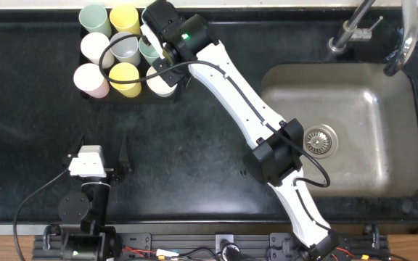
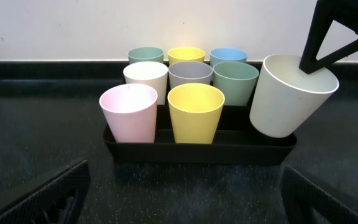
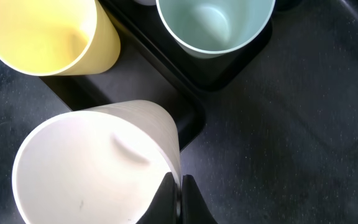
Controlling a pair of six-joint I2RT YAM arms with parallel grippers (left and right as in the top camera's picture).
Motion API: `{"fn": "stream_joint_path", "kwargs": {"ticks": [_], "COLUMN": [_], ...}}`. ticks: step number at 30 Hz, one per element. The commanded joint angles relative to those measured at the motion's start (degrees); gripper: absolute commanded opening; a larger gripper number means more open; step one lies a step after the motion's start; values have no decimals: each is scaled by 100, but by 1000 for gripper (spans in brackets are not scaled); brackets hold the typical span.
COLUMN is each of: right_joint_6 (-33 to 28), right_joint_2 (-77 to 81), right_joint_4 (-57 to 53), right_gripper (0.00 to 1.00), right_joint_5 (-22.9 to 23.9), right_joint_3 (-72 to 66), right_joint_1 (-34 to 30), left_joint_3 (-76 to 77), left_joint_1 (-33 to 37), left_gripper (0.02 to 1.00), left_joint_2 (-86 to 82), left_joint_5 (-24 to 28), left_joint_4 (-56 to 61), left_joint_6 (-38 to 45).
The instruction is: Store Cups
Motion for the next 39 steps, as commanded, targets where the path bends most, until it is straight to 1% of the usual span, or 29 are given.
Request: {"fn": "stream_joint_path", "kwargs": {"ticks": [1, 12, 23, 31, 39], "right_joint_6": [-22, -22, -22, -22, -24], "right_joint_2": [42, 42, 50, 208, 216], "right_joint_4": [66, 262, 297, 111, 234], "right_gripper": [45, 47, 45, 47, 45], "right_joint_5": [35, 42, 42, 39, 42], "right_joint_3": [33, -413, -415, -415, -415], "right_joint_1": [44, 72, 72, 74, 74], "left_joint_3": [-26, -26, -26, -26, -26], "left_joint_1": [33, 33, 33, 33, 33], "left_gripper": [1000, 998, 1000, 998, 998], "left_joint_2": [-57, -57, -57, -57, -57], "left_joint_5": [57, 57, 57, 57, 57], "left_joint_4": [7, 9, 7, 9, 9], "left_joint_6": [107, 107, 107, 107, 107]}}
